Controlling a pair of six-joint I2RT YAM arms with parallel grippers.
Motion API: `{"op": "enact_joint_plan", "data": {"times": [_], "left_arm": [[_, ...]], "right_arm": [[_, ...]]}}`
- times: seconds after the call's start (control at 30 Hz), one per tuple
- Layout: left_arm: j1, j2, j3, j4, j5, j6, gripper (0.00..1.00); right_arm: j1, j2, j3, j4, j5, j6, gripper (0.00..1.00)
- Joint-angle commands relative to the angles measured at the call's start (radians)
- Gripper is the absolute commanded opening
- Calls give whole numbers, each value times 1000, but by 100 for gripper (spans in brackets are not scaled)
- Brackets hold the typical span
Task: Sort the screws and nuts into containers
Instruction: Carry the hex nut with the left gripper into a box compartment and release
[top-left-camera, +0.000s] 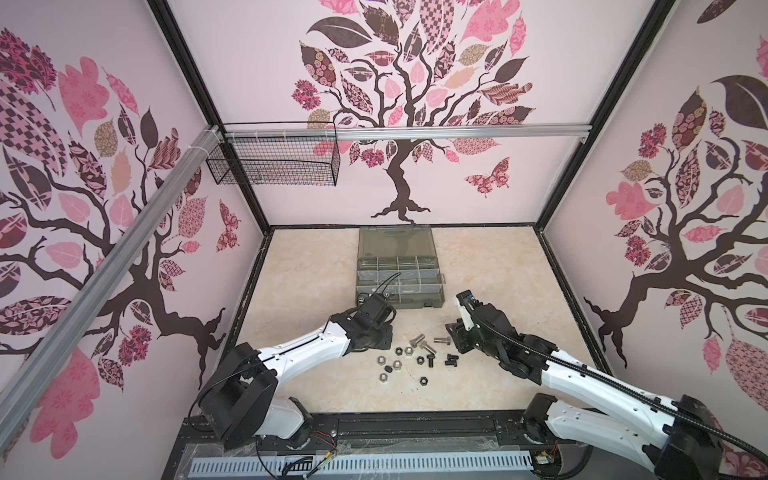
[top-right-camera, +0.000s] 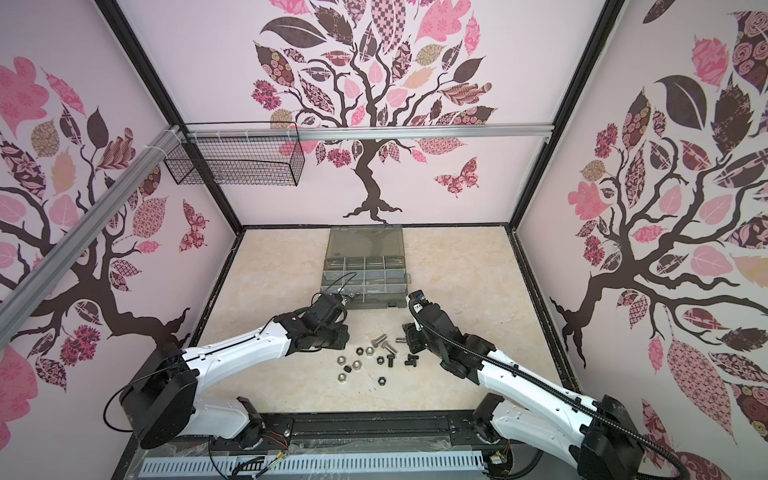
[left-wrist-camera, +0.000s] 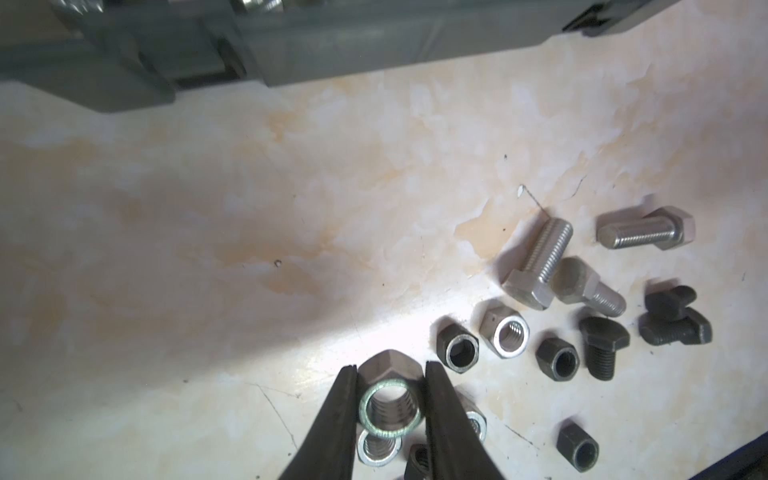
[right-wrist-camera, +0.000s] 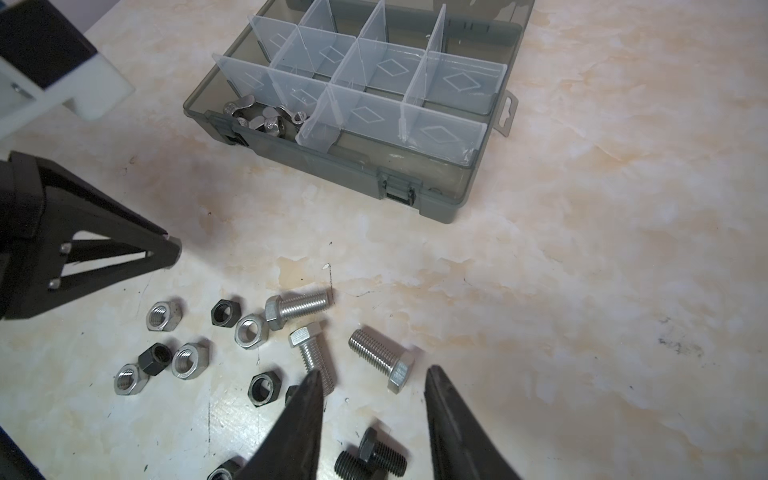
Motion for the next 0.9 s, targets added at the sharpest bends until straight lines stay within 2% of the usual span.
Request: {"op": "enact_joint_plan", "data": {"times": [0.0, 0.27, 0.4, 0.6, 0.87], "left_arm": [[40, 37, 145, 18, 24, 85, 27], [78, 294, 522, -27, 68, 199, 27], [80, 415, 647, -32, 91, 211, 27], [80, 517, 735, -31, 112, 213, 28], [80, 572, 730, -8, 150, 207, 32]], "right_arm": [[-8, -22, 52, -22, 21, 20, 43], [-7, -38, 67, -48, 30, 38, 43], [-7, -62, 69, -67, 39, 46, 43], [-7, -86, 56, -85, 42, 62, 43], [-8, -99, 55, -100, 43, 74, 43]]}}
